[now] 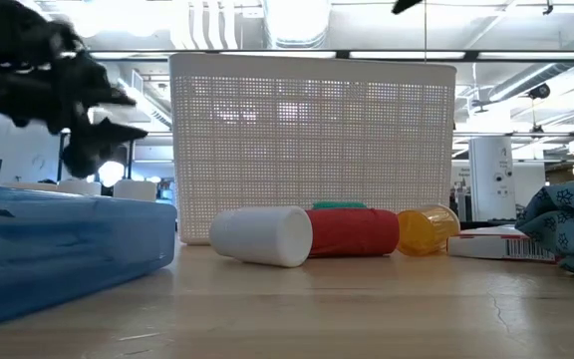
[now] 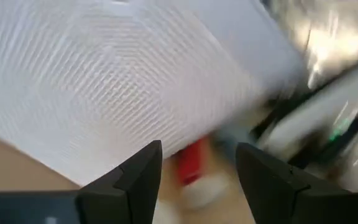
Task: Pick & place medical supplies in basket/bin
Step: Put the left white medicine bottle into the white bin
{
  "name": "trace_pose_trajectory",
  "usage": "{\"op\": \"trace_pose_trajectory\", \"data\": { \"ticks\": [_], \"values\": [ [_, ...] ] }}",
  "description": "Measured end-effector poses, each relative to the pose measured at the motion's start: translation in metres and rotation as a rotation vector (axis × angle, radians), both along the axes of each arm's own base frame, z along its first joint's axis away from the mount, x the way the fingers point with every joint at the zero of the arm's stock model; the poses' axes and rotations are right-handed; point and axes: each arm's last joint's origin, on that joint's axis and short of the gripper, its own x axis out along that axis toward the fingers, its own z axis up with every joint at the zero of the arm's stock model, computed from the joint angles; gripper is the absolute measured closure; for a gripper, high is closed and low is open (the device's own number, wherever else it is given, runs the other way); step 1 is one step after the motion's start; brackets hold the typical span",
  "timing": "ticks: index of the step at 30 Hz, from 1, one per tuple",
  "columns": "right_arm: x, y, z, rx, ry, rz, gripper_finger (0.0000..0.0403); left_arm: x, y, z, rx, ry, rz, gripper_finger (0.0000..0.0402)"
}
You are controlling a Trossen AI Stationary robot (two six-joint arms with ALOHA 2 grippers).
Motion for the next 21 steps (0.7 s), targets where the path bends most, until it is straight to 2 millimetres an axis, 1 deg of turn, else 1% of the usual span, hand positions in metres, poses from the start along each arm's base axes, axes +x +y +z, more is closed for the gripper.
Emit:
{"op": "trace_pose_trajectory", "data": {
  "ticks": [2, 4, 7, 10, 12, 13, 15, 19, 21],
  "values": [
    [0.0, 0.003, -0.003, -0.022, 0.023, -0.025, 0.0023, 0.0, 0.0, 0.003, -0.199, -0.019, 0.037, 0.0215],
    [0.001, 0.004, -0.004, -0.056, 0.028, -0.047, 0.0023, 0.0, 0.002, 0.003, -0.268, -0.029, 0.094, 0.0215],
    [0.005, 0.003, -0.006, -0.106, 0.039, -0.082, 0.0023, 0.0, 0.005, 0.003, -0.244, -0.038, 0.193, 0.0215],
    [0.009, 0.003, -0.009, -0.11, 0.053, -0.082, 0.0023, 0.001, 0.004, 0.011, -0.228, -0.067, 0.168, 0.0215],
    [0.01, 0.003, -0.01, -0.11, 0.061, -0.082, 0.0023, 0.002, 0.002, 0.021, -0.154, -0.079, 0.123, 0.0215],
    [0.01, 0.003, -0.011, -0.109, 0.064, -0.082, 0.0023, 0.003, 0.001, 0.025, -0.116, -0.059, 0.105, 0.0215],
    [0.012, 0.003, -0.012, -0.109, 0.07, -0.082, 0.0023, 0.002, 0.001, 0.031, -0.061, 0.067, 0.097, 0.0215],
    [0.015, 0.003, -0.015, -0.112, 0.087, -0.081, 0.0023, -0.008, 0.0, 0.043, 0.015, 0.426, 0.086, 0.0215],
    [0.014, 0.003, -0.015, -0.113, 0.092, -0.081, 0.0023, -0.01, -0.001, 0.056, 0.046, 0.518, 0.066, 0.0215]
  ]
}}
